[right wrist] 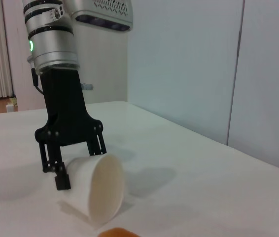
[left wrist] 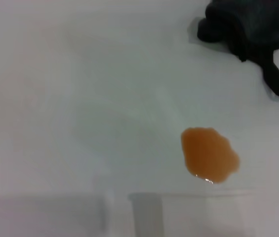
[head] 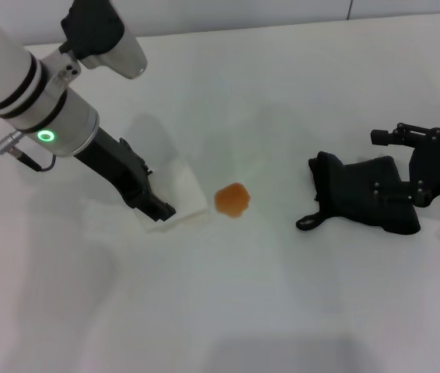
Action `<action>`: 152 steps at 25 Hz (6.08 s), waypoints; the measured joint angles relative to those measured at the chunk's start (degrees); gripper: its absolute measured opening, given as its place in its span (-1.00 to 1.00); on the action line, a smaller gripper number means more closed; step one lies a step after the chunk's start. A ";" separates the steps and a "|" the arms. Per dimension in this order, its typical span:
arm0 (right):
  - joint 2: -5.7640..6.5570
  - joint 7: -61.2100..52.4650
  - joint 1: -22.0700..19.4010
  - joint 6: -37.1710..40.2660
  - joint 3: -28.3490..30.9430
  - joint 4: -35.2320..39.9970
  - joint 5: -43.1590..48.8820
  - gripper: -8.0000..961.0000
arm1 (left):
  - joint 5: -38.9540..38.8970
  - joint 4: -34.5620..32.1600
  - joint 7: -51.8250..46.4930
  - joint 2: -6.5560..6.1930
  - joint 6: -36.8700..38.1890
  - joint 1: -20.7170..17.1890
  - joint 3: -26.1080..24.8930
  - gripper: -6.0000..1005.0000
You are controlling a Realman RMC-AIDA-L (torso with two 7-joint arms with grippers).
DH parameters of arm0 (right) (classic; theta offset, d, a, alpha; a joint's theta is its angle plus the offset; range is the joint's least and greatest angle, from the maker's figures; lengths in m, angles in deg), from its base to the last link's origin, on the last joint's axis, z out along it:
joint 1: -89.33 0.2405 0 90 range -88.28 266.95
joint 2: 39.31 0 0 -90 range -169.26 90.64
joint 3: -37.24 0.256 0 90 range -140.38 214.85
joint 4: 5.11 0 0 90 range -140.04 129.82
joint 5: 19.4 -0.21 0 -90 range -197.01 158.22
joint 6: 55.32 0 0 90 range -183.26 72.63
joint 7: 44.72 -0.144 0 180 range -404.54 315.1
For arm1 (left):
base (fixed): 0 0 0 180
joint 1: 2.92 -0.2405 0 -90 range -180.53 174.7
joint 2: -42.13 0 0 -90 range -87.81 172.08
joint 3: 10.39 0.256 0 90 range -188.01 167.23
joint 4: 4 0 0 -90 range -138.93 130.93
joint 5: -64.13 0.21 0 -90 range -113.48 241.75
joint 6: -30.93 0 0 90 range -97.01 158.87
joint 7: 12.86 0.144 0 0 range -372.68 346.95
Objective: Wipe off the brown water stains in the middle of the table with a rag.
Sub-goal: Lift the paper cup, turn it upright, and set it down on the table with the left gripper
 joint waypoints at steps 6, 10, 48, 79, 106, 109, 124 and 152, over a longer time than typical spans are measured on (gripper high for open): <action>0.09 0.00 -0.26 0.00 0.00 -0.11 -0.06 0.75 | -2.19 1.97 -0.33 -0.18 0.05 1.53 0.00 0.31; 0.13 0.00 -0.53 0.23 0.00 -0.26 -0.86 0.75 | -6.27 3.76 -0.12 -0.18 0.06 1.99 0.00 0.27; -0.03 0.00 -0.73 0.69 0.00 0.19 -3.20 0.75 | -56.55 0.44 20.94 -0.34 10.22 -29.67 -0.10 0.07; -0.05 2.25 -1.10 1.44 0.00 0.26 -4.18 0.75 | -62.64 -0.71 21.49 -0.46 10.73 -35.79 -0.05 0.07; -0.10 3.08 -1.47 1.58 0.00 1.05 -6.18 0.75 | -65.32 -2.87 49.19 -0.17 6.82 -40.07 -0.10 0.08; -0.11 3.08 -1.32 1.55 0.00 1.06 -6.18 0.75 | -66.32 -3.66 51.20 -0.18 6.52 -40.66 -0.13 0.08; -0.10 3.08 -1.36 0.98 0.00 1.78 -6.17 0.75 | -66.77 -10.34 54.29 -0.18 -1.83 -41.63 -0.14 0.08; -0.13 3.08 -1.24 0.88 0.00 1.75 -6.15 0.75 | -67.53 -10.62 54.70 -0.10 -5.24 -42.45 -0.09 0.07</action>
